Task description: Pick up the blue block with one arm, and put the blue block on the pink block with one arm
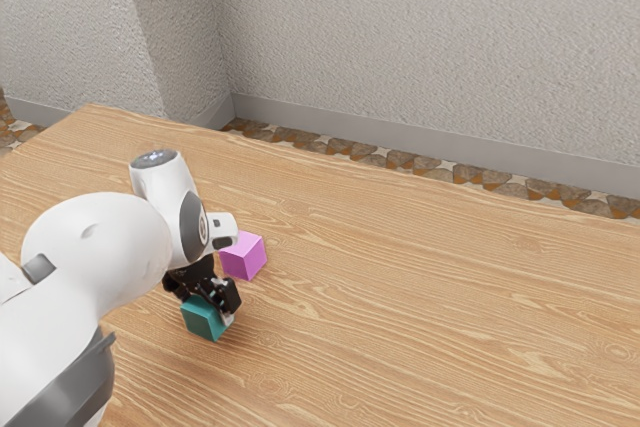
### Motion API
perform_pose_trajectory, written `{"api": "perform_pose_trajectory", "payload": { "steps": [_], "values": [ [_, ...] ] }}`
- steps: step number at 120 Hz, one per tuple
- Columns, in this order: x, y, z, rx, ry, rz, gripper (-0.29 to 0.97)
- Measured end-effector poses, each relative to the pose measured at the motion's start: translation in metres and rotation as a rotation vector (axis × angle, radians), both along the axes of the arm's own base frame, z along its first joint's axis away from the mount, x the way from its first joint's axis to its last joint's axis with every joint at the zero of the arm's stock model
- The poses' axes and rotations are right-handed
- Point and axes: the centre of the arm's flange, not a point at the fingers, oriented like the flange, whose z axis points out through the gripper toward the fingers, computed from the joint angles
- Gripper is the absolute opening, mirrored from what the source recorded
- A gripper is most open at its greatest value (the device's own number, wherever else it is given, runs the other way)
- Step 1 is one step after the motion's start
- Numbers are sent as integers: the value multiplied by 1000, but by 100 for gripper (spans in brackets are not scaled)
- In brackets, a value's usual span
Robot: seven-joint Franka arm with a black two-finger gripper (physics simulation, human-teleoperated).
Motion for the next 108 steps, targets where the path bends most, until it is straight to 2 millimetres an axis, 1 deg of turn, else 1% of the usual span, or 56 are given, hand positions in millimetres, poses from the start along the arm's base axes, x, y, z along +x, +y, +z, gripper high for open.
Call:
{"api": "perform_pose_trajectory", "payload": {
  "steps": [21, 37, 51, 59, 63, 67, 69, 76, 80, 88, 93, 97, 103, 108],
  "values": [
    [0, 1, -1, 8, 0, 1, 50],
    [0, 0, -1, 15, 2, -4, 38],
    [1, -3, 0, 18, 4, -13, 36],
    [2, -5, 4, 15, 0, -18, 35],
    [3, -1, 13, 15, -12, -12, 35],
    [6, 5, 28, 16, -29, -7, 34],
    [8, 9, 37, 18, -40, -4, 34],
    [20, 28, 80, 32, -89, 4, 34],
    [28, 33, 100, 36, -109, -3, 35],
    [40, 41, 127, 43, -130, -13, 35],
    [46, 51, 136, 46, -131, -6, 35],
    [51, 60, 137, 46, -123, 4, 35],
    [60, 69, 130, 42, -99, 11, 35],
    [65, 70, 123, 34, -82, 11, 35]
  ]
}}
